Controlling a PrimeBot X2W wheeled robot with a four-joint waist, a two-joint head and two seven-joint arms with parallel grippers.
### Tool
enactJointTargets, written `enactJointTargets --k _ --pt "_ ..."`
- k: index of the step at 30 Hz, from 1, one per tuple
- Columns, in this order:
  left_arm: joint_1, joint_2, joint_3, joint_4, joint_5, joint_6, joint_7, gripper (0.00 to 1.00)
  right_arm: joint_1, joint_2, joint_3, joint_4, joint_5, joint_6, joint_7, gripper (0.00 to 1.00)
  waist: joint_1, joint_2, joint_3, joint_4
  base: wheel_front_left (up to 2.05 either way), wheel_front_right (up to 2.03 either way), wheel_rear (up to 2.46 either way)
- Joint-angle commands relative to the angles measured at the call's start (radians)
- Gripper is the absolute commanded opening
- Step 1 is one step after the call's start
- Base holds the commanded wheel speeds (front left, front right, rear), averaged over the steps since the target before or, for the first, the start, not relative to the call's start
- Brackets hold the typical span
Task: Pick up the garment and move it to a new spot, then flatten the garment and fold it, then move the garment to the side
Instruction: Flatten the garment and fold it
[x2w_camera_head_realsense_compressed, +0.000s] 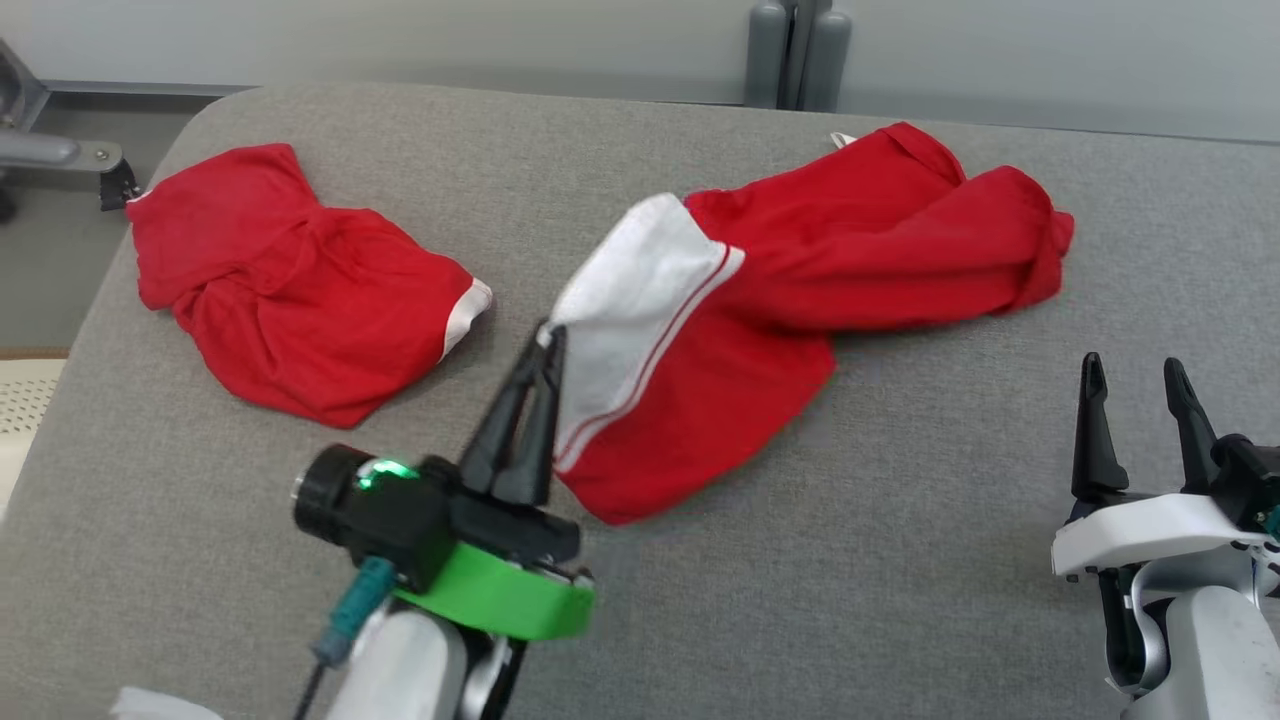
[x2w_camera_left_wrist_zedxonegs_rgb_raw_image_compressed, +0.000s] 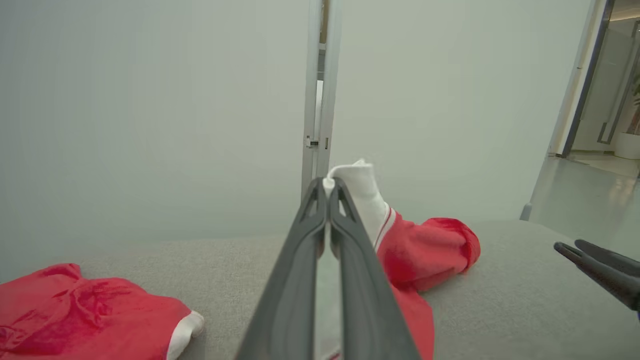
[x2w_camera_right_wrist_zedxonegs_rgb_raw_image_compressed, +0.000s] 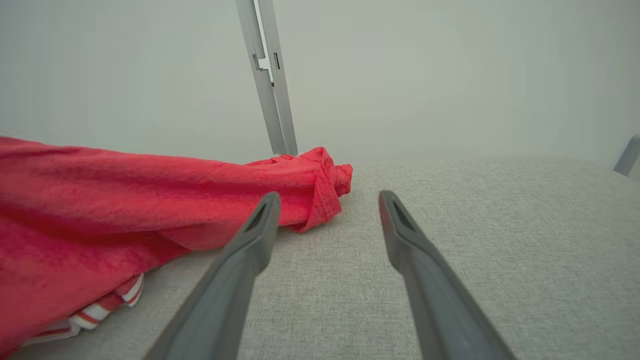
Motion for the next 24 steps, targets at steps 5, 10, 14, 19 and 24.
enactJointTargets --k 5,10,14,19,24 --pt "0.04 0.045 -0.192 0.123 0.073 -0.023 0.0 0.0 -0.032 -0.003 -0.018 0.025 -0.001 -0.002 -0.003 1.0 0.0 -0.0001 -0.023 0.023 0.0 0.0 0.0" --pt "-0.01 0.121 -0.422 0.221 0.087 -0.023 0.0 0.0 -0.051 -0.003 -0.046 0.03 -0.015 -0.002 -0.003 1.0 0.0 -0.0001 -0.018 0.021 0.0 0.0 0.0" --pt "-0.045 0.158 -0.531 0.268 0.063 -0.023 0.0 0.0 -0.058 -0.003 -0.054 0.028 -0.021 -0.002 -0.003 1.0 0.0 -0.0001 -0.011 0.019 0.0 0.0 0.0" --pt "-0.085 0.189 -0.611 0.359 0.031 -0.023 0.0 0.11 -0.061 -0.003 -0.054 0.034 -0.022 -0.002 -0.003 1.0 0.0 -0.0001 -0.006 0.012 0.0 0.0 0.0" --pt "-0.104 0.158 -0.578 0.418 0.0 -0.023 0.0 1.0 -0.063 -0.003 -0.053 0.039 -0.018 -0.002 -0.003 1.0 0.0 -0.0001 -0.006 0.007 0.0 0.0 0.0"
